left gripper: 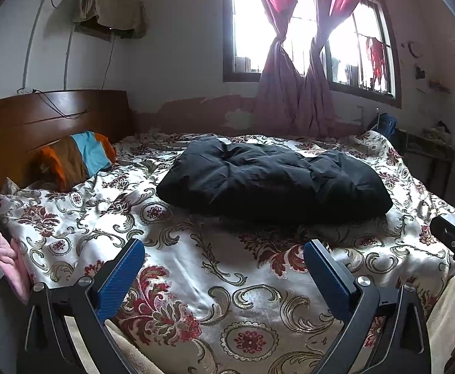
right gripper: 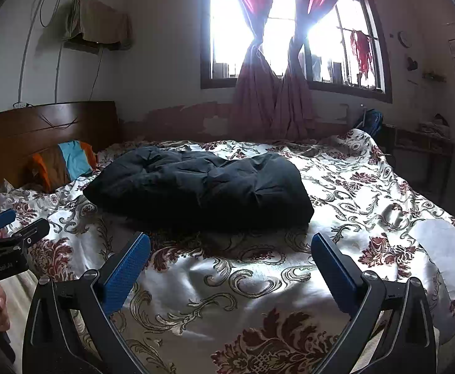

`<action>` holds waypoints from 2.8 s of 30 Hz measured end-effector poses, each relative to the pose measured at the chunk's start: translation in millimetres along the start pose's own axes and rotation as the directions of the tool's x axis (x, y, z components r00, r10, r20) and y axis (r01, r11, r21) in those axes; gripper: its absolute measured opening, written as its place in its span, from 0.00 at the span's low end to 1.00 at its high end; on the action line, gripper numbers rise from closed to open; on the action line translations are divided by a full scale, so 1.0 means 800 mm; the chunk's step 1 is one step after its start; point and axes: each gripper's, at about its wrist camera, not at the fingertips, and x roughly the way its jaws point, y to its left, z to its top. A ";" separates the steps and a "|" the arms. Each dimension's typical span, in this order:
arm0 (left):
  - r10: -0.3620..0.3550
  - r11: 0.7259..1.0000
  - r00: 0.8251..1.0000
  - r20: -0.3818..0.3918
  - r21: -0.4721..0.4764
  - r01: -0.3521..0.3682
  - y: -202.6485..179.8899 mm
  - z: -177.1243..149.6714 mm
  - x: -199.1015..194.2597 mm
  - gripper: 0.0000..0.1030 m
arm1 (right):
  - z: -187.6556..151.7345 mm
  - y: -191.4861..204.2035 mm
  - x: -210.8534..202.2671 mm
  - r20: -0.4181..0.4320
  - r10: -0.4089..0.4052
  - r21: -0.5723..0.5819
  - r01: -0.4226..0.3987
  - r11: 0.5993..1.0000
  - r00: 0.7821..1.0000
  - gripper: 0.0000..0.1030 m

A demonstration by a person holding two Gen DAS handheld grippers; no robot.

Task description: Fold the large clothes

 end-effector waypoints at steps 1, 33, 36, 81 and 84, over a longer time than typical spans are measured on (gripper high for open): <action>-0.001 1.000 1.000 0.001 0.001 0.001 0.001 0.001 0.000 1.00 | 0.000 0.000 0.000 0.001 0.001 0.000 -0.001 1.000 1.000 0.98; -0.006 1.000 1.000 0.002 0.001 0.006 0.008 0.000 0.003 1.00 | 0.000 0.000 0.000 0.002 -0.001 0.000 0.001 1.000 1.000 0.98; -0.005 1.000 1.000 0.002 0.002 0.005 0.007 0.000 0.003 1.00 | 0.000 0.002 0.000 0.002 -0.004 0.002 0.004 1.000 1.000 0.98; 0.004 1.000 0.999 -0.036 0.025 -0.003 0.011 -0.009 0.014 1.00 | -0.003 0.006 0.002 -0.002 -0.011 0.008 0.011 1.000 1.000 0.98; 0.009 1.000 0.999 -0.039 0.031 -0.007 0.011 -0.010 0.015 1.00 | -0.004 0.007 0.003 -0.003 -0.011 0.007 0.011 1.000 1.000 0.98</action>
